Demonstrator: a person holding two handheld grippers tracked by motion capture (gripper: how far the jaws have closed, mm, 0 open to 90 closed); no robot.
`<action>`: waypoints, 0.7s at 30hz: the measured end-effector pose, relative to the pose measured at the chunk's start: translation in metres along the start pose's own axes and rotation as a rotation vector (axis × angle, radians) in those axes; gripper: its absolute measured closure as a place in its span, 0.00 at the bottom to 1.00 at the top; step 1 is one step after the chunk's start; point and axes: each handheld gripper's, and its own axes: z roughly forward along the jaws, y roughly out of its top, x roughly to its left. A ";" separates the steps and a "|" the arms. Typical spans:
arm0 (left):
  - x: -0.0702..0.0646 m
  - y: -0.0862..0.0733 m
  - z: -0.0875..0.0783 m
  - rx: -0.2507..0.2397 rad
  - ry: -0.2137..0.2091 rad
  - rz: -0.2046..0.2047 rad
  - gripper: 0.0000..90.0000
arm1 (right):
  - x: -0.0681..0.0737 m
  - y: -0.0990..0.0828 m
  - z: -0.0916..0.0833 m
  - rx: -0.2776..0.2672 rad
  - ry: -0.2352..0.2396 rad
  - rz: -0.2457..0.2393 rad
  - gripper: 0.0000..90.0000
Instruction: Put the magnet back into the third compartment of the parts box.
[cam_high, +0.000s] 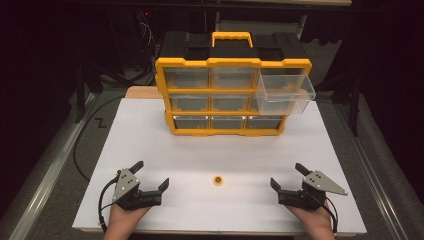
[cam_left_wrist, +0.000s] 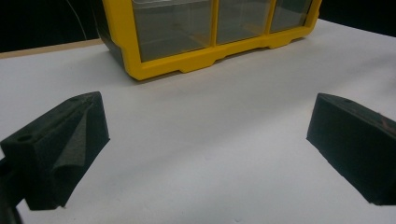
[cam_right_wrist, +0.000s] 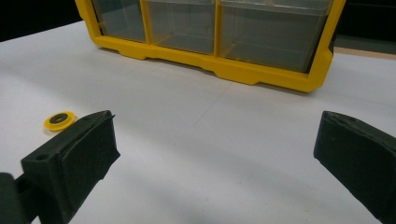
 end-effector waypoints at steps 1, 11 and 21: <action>0.000 0.000 0.000 0.000 0.000 0.002 0.00 | 0.000 0.000 0.000 0.000 0.000 0.000 0.01; 0.000 0.001 0.001 -0.003 -0.005 -0.001 0.00 | 0.000 -0.002 0.000 0.013 0.002 -0.002 0.01; 0.000 0.001 0.001 -0.001 -0.009 0.001 0.00 | 0.002 -0.001 0.002 0.014 0.006 -0.005 0.01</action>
